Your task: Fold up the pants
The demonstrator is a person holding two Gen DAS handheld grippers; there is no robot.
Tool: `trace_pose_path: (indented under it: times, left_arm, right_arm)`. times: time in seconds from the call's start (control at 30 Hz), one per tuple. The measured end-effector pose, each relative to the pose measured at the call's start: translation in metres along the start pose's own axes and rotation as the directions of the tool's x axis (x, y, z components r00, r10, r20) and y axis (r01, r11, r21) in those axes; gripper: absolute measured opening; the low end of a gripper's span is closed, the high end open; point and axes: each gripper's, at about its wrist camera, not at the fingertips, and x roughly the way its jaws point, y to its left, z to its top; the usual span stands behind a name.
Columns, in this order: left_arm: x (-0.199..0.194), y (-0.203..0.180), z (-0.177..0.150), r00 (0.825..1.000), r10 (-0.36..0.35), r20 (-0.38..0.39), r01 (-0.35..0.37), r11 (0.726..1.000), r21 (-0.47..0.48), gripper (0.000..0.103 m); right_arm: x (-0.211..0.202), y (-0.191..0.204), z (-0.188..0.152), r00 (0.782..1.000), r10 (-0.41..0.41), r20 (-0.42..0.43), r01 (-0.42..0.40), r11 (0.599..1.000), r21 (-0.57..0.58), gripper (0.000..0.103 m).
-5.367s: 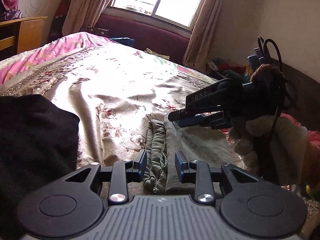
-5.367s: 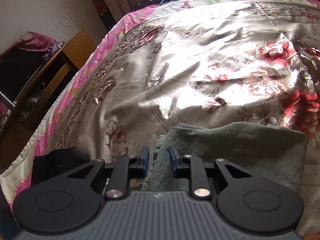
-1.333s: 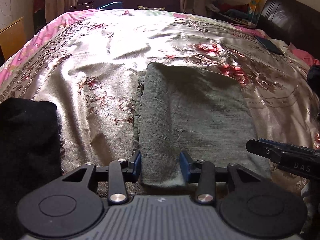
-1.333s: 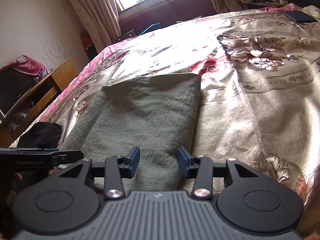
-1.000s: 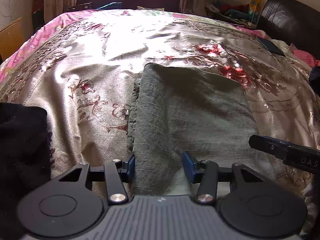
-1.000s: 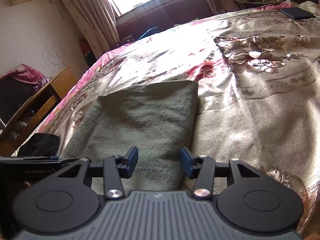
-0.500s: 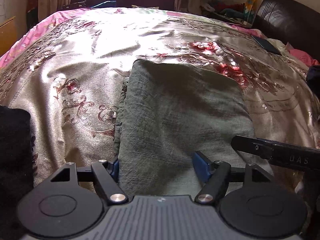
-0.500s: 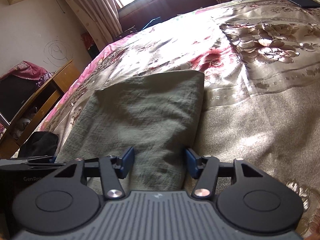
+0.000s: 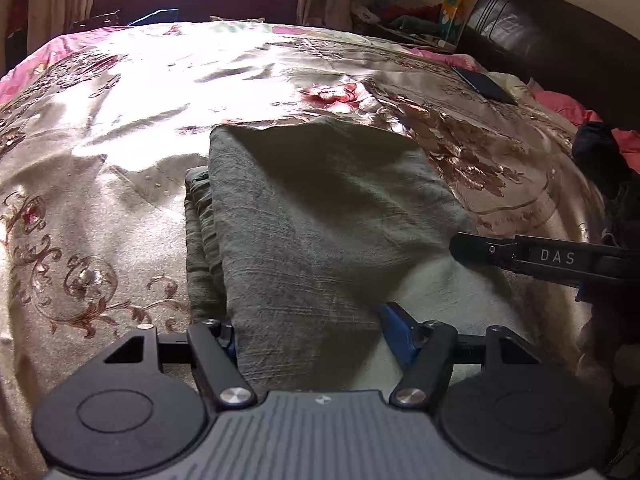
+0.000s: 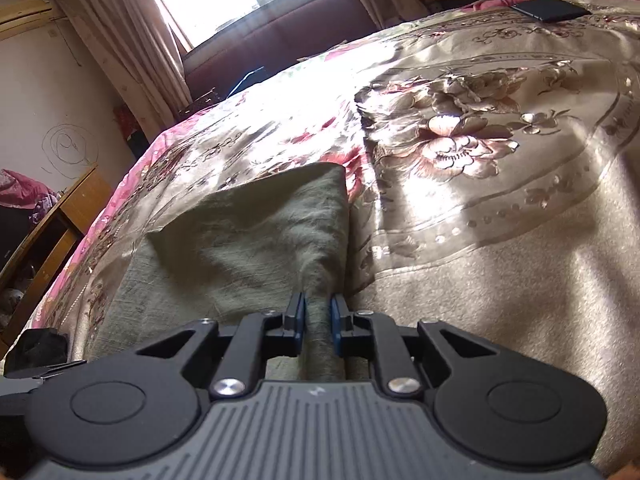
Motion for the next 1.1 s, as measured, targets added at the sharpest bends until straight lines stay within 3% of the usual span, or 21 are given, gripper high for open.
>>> trace_pose_path:
  times: [0.2,0.4,0.7,0.9,1.1]
  left_arm:
    - [0.024,-0.019,0.014,1.0,0.002,0.014,-0.003,0.998,0.055,0.078]
    - [0.003,-0.013,0.007,1.0,0.028,0.008,-0.028,0.999,0.027,0.078]
    - [-0.047,-0.026,-0.03,0.996,0.086,0.01,-0.086,0.996,0.032,0.081]
    - [-0.06,-0.03,-0.058,0.991,0.13,-0.012,-0.13,0.991,-0.002,0.084]
    - [-0.072,-0.036,-0.067,0.986,0.164,0.025,-0.164,0.986,0.014,0.093]
  right_arm:
    - [0.006,-0.015,0.011,0.995,-0.075,0.064,0.076,0.997,-0.004,0.015]
    - [-0.021,-0.009,0.005,0.985,-0.113,0.128,0.113,0.994,0.009,0.022]
    - [-0.071,0.027,-0.029,0.992,-0.088,0.095,0.091,0.995,-0.03,0.025]
    - [-0.096,0.046,-0.059,0.994,-0.086,0.06,0.09,0.994,-0.067,0.028]
    - [-0.111,0.058,-0.075,0.996,-0.085,0.04,0.088,0.992,-0.093,0.033]
